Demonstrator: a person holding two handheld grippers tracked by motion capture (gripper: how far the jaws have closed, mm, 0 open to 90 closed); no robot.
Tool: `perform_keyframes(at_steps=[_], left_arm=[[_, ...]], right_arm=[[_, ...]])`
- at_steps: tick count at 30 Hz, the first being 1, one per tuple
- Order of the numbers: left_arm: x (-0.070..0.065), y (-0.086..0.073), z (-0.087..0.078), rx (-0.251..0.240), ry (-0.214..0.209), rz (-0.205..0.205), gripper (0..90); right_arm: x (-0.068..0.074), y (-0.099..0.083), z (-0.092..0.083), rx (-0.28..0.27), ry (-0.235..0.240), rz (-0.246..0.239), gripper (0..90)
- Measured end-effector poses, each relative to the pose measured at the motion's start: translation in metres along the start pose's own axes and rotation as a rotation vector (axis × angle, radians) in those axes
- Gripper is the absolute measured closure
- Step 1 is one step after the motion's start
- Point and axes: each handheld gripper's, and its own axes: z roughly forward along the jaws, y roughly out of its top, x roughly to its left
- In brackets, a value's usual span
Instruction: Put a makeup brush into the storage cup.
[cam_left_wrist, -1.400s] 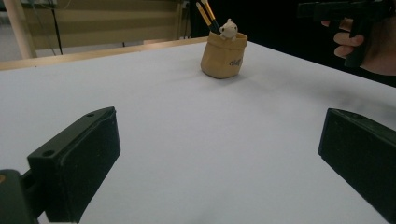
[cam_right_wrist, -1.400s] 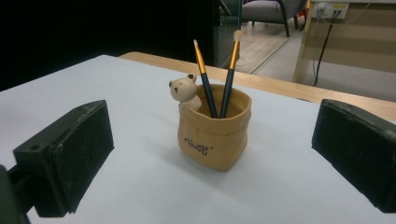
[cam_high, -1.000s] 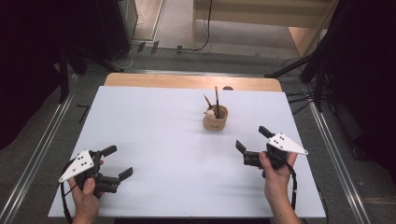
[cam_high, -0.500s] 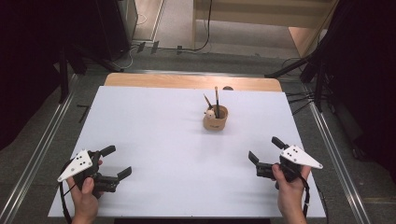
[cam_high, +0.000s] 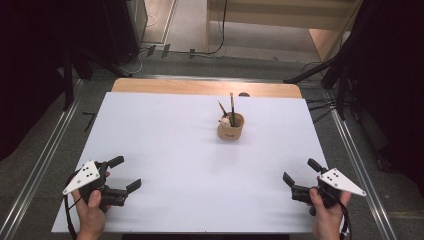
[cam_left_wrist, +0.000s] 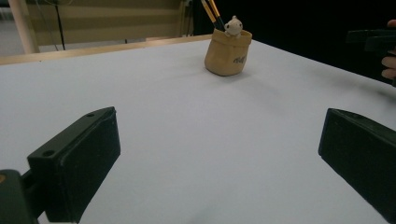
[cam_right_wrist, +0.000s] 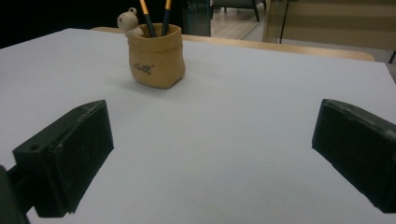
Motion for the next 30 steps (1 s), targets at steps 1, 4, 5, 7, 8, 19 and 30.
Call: perform_keyframes(at_steps=[1,4,5,7,8,19,30], left_arm=[[0.0,0.0,0.0,0.0,0.001,0.0,0.0],[0.0,0.0,-0.001,0.0,0.001,-0.003,0.0],[0.0,0.0,-0.001,-0.001,0.002,-0.005,0.0],[0.0,0.001,-0.001,-0.002,0.001,-0.003,0.0],[0.001,0.001,-0.002,-0.002,0.002,-0.002,0.0],[0.0,0.002,-0.002,-0.004,0.011,-0.004,0.0],[0.001,0.002,-0.003,-0.002,0.016,0.0,0.0]], right_arm=[[-0.002,-0.001,-0.002,0.002,-0.003,0.004,0.0],[-0.006,-0.006,-0.008,0.009,-0.018,0.012,0.0],[-0.007,-0.007,-0.011,0.012,-0.027,0.007,0.0],[-0.008,-0.008,-0.016,0.008,-0.035,0.004,0.0],[-0.009,-0.009,-0.02,0.006,-0.043,0.009,0.0],[-0.016,-0.012,-0.035,0.006,-0.068,0.029,0.0],[-0.022,-0.018,-0.039,0.011,-0.091,0.042,0.0]])
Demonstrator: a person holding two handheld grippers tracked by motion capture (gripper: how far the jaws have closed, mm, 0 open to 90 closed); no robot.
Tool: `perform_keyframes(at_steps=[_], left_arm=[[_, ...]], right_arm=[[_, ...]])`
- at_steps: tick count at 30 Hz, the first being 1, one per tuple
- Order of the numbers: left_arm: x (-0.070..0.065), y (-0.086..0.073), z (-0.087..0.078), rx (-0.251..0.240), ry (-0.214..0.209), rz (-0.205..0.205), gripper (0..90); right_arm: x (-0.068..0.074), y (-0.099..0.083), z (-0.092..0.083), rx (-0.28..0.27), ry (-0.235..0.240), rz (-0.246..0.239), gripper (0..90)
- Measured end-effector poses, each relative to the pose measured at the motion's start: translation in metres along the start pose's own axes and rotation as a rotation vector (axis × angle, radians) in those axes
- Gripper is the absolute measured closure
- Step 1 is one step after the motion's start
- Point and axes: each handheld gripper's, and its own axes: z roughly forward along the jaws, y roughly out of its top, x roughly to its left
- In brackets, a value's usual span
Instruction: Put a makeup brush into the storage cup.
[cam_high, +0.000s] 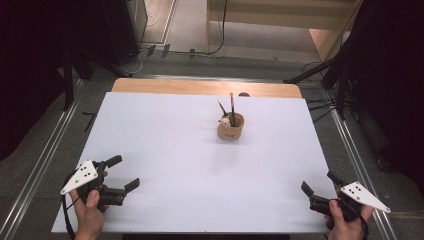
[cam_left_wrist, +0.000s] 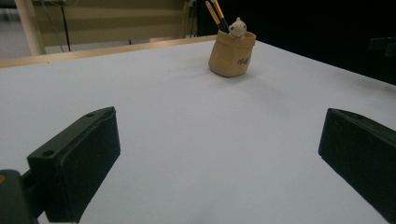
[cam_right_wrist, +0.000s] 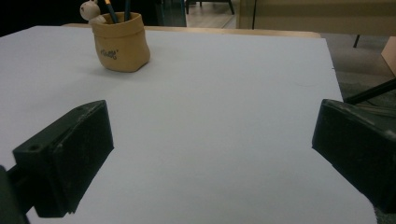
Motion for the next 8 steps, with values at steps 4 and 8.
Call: perform_keyframes(at_steps=[4,8], left_arm=[[0.0007,-0.0003,0.0001,0.002,0.001,0.001,0.0],[0.0003,-0.0001,0.0014,0.004,0.001,0.002,0.0]], right_arm=[[-0.0005,-0.0005,0.0006,0.003,-0.003,-0.003,0.0],[-0.0002,0.0001,-0.0003,0.002,-0.009,-0.005,0.0]])
